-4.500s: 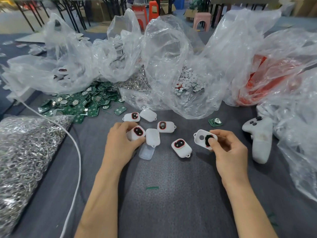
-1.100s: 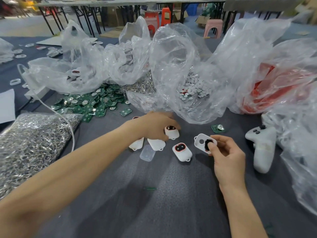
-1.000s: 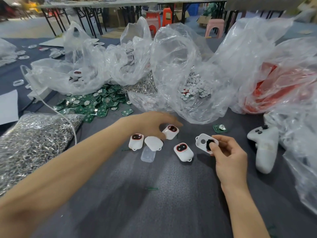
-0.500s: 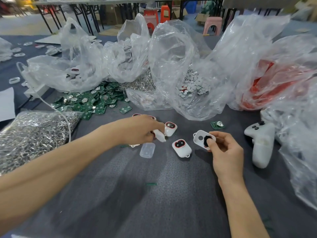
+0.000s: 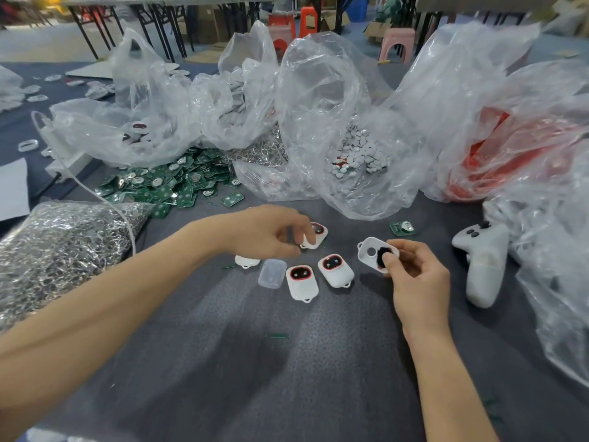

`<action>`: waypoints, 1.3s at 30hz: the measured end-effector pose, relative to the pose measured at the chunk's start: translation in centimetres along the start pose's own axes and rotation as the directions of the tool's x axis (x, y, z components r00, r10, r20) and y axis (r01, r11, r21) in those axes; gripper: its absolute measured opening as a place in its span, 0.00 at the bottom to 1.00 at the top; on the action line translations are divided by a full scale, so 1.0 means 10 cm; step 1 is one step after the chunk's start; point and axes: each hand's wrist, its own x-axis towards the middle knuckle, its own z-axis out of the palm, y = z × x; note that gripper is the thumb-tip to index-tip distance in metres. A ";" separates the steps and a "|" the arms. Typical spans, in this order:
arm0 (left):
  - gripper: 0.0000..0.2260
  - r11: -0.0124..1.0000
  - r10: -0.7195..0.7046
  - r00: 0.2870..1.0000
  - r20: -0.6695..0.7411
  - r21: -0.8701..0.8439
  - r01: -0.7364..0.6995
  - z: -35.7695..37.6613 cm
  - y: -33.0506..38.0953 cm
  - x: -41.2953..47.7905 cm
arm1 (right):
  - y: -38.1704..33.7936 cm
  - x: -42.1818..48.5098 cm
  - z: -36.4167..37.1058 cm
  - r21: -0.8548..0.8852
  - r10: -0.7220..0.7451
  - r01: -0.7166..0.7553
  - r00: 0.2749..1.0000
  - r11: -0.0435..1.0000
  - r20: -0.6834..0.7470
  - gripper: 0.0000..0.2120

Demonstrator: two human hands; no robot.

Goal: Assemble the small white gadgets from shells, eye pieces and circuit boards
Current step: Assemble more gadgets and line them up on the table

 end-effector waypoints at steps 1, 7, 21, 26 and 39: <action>0.11 1.000 -0.009 0.998 -0.062 0.000 0.009 0.01 -0.03 -0.03 | 0.01 0.00 0.00 0.005 0.001 -0.001 1.000 1.000 -0.001 0.13; 0.10 0.996 -0.034 0.973 -0.230 0.068 0.051 0.35 0.07 -0.15 | 0.01 0.01 0.00 0.012 0.002 -0.002 1.000 1.000 0.007 0.13; 0.21 0.839 0.240 0.970 -0.039 0.512 -0.187 0.56 0.37 0.17 | -0.13 -0.04 -0.01 0.020 -0.093 0.098 0.979 0.995 -0.180 0.13; 0.16 0.857 0.339 0.939 -0.063 0.432 -0.280 0.73 0.66 0.70 | -0.20 -0.09 -0.06 -0.068 -0.324 0.333 0.818 0.940 -0.475 0.07; 0.07 0.971 0.234 0.931 -0.280 0.125 -0.206 0.68 1.16 2.15 | -0.18 -0.08 -0.09 -0.189 -0.468 0.443 0.690 0.877 -0.553 0.08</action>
